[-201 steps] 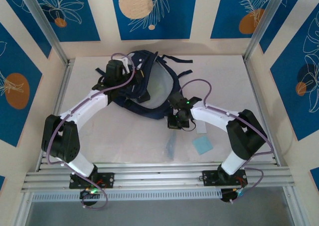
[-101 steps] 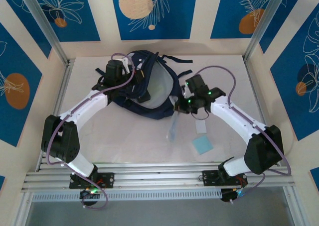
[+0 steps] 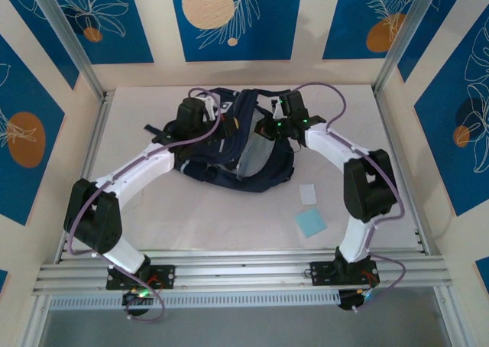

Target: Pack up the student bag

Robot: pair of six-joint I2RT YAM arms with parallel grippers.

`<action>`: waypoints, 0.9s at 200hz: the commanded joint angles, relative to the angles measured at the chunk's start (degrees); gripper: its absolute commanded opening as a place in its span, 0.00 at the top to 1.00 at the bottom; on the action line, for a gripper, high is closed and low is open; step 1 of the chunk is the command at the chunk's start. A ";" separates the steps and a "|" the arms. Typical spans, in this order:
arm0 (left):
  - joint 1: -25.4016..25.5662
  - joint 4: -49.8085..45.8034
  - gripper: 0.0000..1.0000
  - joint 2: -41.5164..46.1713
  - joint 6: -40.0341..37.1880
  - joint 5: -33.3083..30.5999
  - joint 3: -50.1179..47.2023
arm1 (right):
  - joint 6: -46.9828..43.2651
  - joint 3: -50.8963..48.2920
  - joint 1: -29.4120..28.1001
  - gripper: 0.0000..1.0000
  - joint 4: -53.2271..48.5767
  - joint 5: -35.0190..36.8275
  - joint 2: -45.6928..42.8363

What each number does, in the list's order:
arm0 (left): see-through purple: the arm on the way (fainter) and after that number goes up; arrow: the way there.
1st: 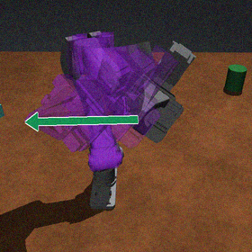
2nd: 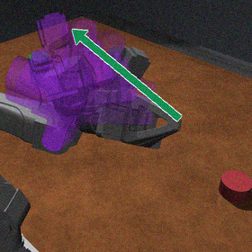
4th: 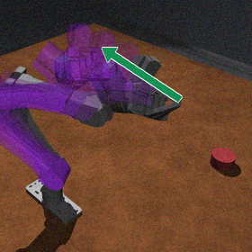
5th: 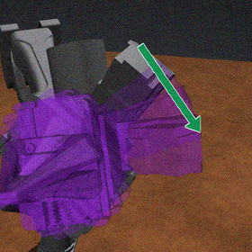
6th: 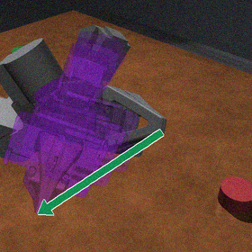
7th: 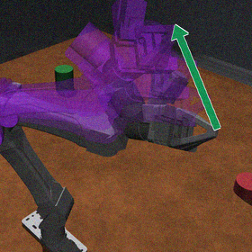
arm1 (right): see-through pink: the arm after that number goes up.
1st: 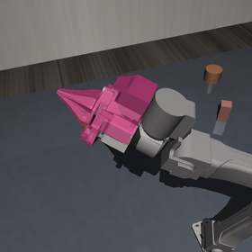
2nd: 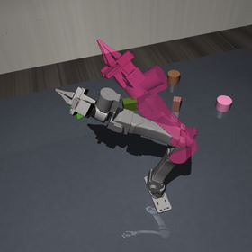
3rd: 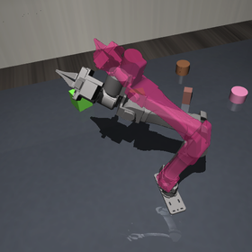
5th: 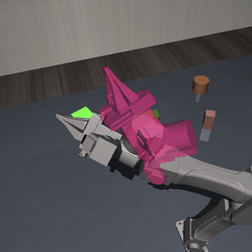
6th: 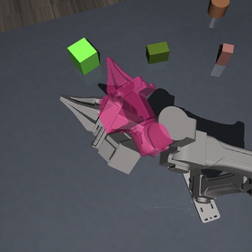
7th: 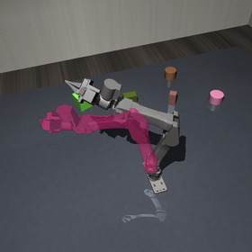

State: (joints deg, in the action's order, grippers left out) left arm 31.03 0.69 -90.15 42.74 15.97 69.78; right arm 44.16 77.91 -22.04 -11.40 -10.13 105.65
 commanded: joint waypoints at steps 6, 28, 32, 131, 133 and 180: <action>2.04 5.73 1.00 3.19 0.52 3.36 3.77 | 7.26 2.02 -1.15 1.00 9.46 -0.52 3.83; 2.09 5.72 1.00 2.38 0.73 3.43 4.68 | 10.82 2.34 -2.74 1.00 12.85 1.06 6.41; 2.05 5.79 1.00 2.20 0.85 3.54 4.81 | 11.38 2.59 -3.02 1.00 12.97 1.78 6.77; 2.01 4.93 1.00 1.21 0.24 3.10 6.41 | 11.57 0.32 -0.37 0.38 14.64 -4.13 2.78; 1.95 4.94 1.00 1.14 0.24 3.06 6.51 | 11.21 -0.15 -0.26 0.38 14.36 -4.18 2.34; 2.02 4.76 1.00 -0.35 0.53 3.45 8.06 | 4.23 -10.95 0.25 0.38 11.48 -1.28 -5.04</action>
State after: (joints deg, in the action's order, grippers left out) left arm 32.53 -1.52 -90.65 44.05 16.45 73.01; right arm 52.93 70.43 -21.50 1.23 -11.62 102.80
